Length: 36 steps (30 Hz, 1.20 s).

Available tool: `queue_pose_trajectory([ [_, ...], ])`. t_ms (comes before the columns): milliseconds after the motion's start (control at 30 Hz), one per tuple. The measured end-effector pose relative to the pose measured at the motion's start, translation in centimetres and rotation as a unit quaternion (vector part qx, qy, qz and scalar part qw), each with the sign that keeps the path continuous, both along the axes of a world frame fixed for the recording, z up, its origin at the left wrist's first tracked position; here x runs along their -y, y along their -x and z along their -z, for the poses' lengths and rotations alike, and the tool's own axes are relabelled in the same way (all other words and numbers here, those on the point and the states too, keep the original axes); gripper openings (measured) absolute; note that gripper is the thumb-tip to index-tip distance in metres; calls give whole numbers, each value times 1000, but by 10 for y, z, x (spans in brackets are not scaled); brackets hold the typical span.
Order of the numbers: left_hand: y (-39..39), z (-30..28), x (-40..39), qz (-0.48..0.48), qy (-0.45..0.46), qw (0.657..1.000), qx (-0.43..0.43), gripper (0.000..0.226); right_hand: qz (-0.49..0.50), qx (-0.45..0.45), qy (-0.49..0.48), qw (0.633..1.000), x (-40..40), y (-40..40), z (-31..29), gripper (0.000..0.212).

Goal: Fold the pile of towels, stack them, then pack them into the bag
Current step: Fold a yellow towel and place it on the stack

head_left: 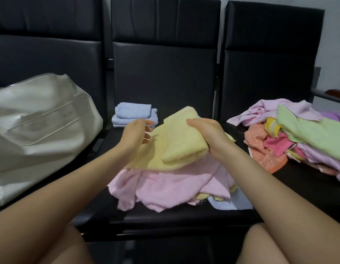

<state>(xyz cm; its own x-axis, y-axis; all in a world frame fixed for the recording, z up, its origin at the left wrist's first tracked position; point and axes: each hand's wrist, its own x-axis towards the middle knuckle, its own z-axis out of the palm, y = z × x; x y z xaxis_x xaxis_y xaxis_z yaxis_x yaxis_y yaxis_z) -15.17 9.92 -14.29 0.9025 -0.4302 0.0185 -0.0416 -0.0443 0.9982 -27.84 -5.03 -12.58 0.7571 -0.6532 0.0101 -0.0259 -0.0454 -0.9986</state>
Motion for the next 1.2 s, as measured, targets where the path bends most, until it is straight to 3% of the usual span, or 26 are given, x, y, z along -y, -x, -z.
queue_pose_trajectory([
  [133, 8, -7, -11, 84, 55, 982, -162, 46, -121, 20, 10, 992, -31, -10, -8, 22],
  [200, 10, -4, -16, 116, 82, 973, -181, 45, -142, 18, 40, 989, -41, -15, -2, 23],
  [300, 13, -3, -21, 173, 40, 970, -166, 36, -94, 19, 87, 992, -41, -28, 10, 19],
  [500, -19, -1, -30, 74, -96, 989, -80, 21, -72, -105, 150, 980, -44, -44, 29, 18],
  [633, -37, 11, -33, -4, -152, 988, -21, 37, -84, -173, 159, 968, -54, -52, 29, 46],
  [733, -47, 23, -41, -12, -287, 955, 80, 33, -87, -201, 129, 967, -59, -55, 26, 48],
  [833, -50, 37, -50, -3, -354, 930, 98, 40, -113, -233, 99, 961, -63, -61, 23, 49],
  [967, -51, 49, -58, -1, -336, 938, 87, 39, -124, -253, 75, 957, -75, -74, 28, 49],
  [1200, -45, 31, -60, -12, -270, 952, 144, 41, -153, -87, -155, 972, -76, -74, 25, 54],
])
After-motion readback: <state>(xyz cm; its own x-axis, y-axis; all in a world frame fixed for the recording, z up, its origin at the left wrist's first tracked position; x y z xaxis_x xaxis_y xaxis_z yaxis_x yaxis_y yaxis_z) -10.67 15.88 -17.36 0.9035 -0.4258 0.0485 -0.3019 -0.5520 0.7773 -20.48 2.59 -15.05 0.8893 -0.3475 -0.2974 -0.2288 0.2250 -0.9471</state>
